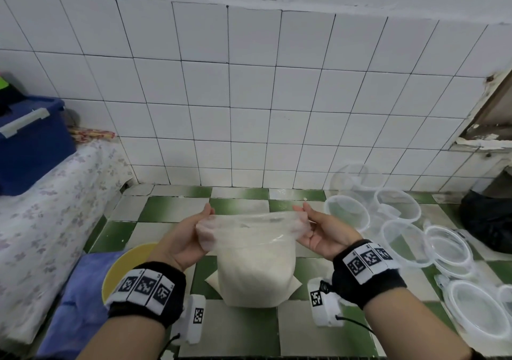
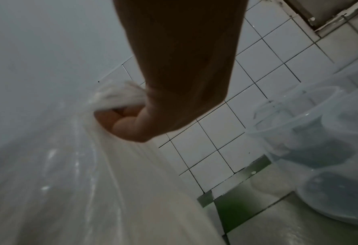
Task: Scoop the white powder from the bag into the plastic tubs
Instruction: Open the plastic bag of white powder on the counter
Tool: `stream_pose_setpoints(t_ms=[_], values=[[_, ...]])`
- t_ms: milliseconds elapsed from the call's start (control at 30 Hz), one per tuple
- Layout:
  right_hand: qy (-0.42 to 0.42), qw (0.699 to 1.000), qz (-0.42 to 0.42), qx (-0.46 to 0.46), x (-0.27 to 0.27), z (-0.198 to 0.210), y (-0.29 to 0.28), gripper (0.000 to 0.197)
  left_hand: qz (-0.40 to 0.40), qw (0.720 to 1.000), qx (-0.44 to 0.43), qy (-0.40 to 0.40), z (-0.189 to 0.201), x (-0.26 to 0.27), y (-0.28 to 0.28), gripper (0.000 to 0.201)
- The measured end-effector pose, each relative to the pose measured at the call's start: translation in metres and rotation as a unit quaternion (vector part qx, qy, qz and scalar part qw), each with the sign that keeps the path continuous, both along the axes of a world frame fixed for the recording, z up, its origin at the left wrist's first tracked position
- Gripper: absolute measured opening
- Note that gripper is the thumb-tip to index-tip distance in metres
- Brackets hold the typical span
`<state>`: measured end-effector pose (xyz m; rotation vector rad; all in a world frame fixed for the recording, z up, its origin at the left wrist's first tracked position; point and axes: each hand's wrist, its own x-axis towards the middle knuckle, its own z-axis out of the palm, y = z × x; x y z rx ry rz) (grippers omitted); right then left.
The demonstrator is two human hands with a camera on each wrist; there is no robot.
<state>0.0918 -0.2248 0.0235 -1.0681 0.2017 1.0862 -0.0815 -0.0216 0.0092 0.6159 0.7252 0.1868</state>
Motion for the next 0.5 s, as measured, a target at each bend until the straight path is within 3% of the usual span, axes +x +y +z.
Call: stream_pose_setpoints(t_ms=[67,267,500], values=[[0.004,1.0,-0.02,-0.01,0.0,0.0,0.003,0.017,0.006,1.0,-0.014,-0.01,-0.003,0.001,0.002,0.021],[-0.03,0.999,-0.035,0.0,0.005,-0.008,0.008,0.012,-0.052,0.997,0.054,0.025,-0.002,0.002,0.015,0.02],[-0.143,0.983,0.113,0.01,0.012,0.007,0.001,0.06,-0.22,0.956,0.195,-0.021,0.011,-0.013,0.026,0.062]])
